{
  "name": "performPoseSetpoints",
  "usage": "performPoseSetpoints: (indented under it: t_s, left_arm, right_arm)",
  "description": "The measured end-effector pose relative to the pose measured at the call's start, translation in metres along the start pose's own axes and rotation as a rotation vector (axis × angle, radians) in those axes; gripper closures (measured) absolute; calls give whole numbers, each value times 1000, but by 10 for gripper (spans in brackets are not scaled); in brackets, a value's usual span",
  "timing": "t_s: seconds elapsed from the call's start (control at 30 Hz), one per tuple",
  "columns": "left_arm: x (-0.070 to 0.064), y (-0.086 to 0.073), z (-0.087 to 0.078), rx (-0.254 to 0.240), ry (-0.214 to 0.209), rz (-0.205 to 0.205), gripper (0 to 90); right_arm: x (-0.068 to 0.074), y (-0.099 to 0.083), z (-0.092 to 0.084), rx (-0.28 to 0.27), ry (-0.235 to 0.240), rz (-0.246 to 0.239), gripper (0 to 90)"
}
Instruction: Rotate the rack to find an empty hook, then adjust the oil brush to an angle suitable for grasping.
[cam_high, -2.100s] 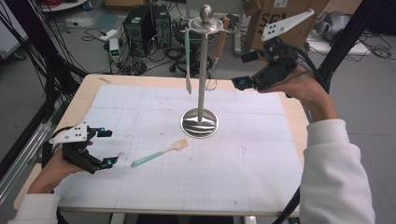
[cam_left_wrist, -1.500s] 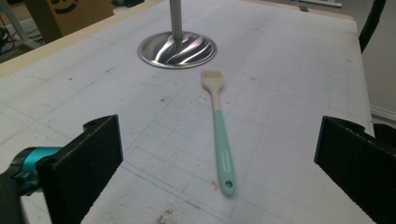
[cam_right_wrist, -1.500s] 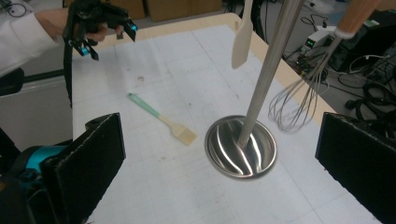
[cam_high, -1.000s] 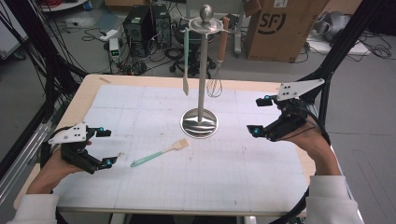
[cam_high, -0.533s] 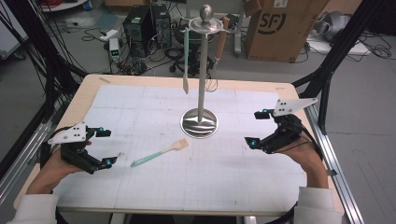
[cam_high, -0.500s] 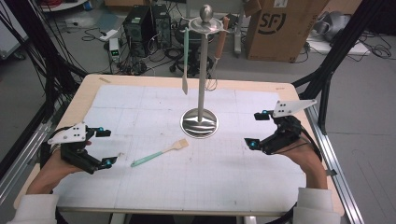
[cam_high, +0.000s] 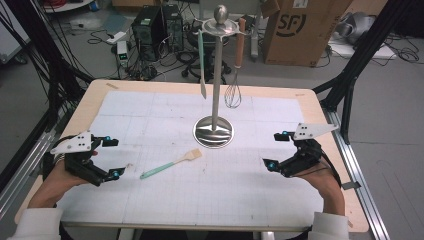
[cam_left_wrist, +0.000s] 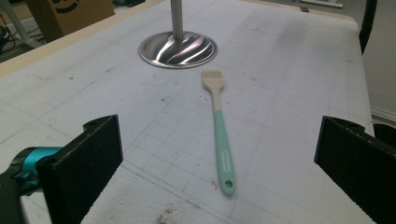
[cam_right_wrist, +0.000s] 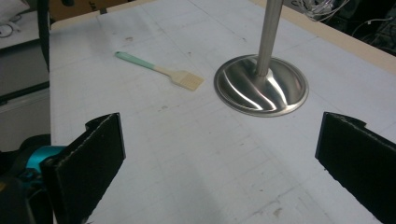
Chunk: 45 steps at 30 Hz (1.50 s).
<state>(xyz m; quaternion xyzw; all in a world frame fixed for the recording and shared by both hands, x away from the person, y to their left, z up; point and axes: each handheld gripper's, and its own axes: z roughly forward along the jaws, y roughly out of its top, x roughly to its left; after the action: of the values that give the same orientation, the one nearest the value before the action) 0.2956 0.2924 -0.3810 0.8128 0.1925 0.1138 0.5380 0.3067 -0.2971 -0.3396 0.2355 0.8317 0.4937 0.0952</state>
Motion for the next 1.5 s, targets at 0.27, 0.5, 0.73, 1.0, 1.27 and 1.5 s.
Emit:
performPoseSetpoints:
  t_s: [0.27,0.5,0.73,1.0,1.27,1.5]
  left_arm:
    - [-2,0,1,10,2,4,17]
    - [-4,2,2,9,19,10,17]
    - [0,10,1,-4,23,2,16]
    - [4,35,-1,27,-3,26,17]
    - [2,61,5,77,-52,62,17]
    - [2,79,14,98,-61,84,17]
  right_arm:
    - [4,-11,4,-10,7,-4,2]
    - [6,-13,7,6,2,-4,2]
    - [8,-15,6,-2,2,-3,2]
    - [8,-17,6,-6,9,-2,2]
    - [6,-18,3,-20,10,3,2]
    - [6,-20,4,-18,14,11,2]
